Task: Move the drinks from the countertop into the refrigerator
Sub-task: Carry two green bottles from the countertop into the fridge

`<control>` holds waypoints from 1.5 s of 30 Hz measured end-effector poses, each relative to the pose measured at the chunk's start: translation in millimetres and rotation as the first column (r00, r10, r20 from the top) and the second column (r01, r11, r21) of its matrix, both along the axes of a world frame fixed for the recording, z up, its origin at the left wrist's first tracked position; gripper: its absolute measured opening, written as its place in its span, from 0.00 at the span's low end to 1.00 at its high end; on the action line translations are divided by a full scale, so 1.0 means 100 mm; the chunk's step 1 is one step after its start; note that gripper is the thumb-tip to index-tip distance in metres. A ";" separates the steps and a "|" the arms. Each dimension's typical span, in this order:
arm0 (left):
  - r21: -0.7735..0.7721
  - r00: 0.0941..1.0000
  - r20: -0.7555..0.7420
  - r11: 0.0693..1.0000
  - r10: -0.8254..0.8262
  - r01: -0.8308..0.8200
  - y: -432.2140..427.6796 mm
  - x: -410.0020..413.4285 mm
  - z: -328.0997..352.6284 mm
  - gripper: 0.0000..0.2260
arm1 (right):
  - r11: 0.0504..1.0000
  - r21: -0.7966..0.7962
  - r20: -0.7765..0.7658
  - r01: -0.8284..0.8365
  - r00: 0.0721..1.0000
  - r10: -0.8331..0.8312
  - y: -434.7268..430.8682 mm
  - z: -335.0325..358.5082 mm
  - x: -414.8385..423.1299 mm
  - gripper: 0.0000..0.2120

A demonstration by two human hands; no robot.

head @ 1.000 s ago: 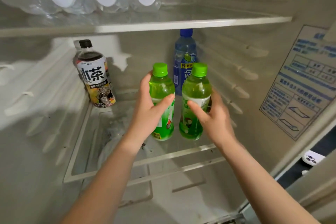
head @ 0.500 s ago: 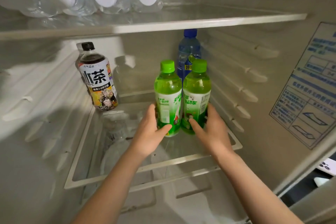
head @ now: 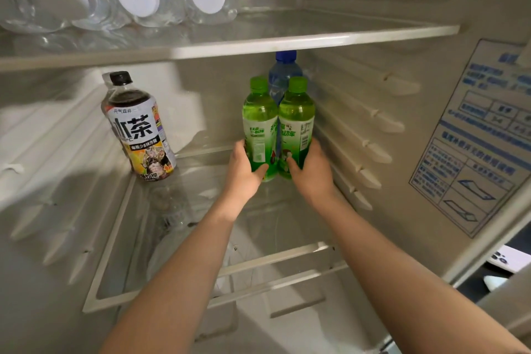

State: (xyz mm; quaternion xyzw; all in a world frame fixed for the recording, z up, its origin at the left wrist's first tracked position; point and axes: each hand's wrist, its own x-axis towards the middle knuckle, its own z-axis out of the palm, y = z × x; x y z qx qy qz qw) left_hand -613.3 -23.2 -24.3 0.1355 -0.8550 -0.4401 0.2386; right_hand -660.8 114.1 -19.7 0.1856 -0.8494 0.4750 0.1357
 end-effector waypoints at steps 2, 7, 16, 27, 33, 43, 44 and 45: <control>-0.004 1.000 -0.007 1.000 0.000 0.000 0.00 0.01 -0.01 0.27 | 1.000 0.011 -0.004 -0.003 1.000 0.003 0.00 0.00 0.01 0.24; 0.002 1.000 -0.027 1.000 0.000 0.000 0.03 0.02 -0.01 0.27 | 0.999 0.041 -0.015 -0.017 1.000 0.017 0.02 0.01 -0.03 0.24; -0.011 0.999 -0.038 1.000 0.016 -0.017 0.03 -0.02 -0.03 0.28 | 1.000 0.027 0.039 -0.003 0.999 0.002 -0.02 0.03 -0.11 0.25; 0.141 0.998 -0.002 0.988 0.060 -0.059 0.13 0.00 0.10 0.33 | 0.990 -0.137 0.152 0.029 0.988 -0.008 0.01 0.16 0.21 0.30; -0.052 0.862 -0.506 0.999 -0.036 0.012 0.59 0.80 0.13 0.19 | 0.994 -0.090 -0.052 0.063 0.996 -0.067 0.51 0.02 0.96 0.15; 0.039 0.858 -0.228 0.876 -0.460 0.480 1.56 2.26 -1.31 0.10 | 0.902 0.312 0.055 0.299 0.942 -0.331 2.03 -1.43 3.06 0.09; 0.060 0.830 -0.107 0.830 -0.548 0.555 1.66 2.35 -1.48 0.09 | 0.861 0.384 0.133 0.334 0.902 -0.410 2.18 -1.63 3.29 0.09; 0.087 0.761 0.044 0.761 -0.648 0.643 1.76 2.42 -1.66 0.10 | 0.823 0.441 0.218 0.359 0.846 -0.486 2.31 -1.82 3.52 0.09</control>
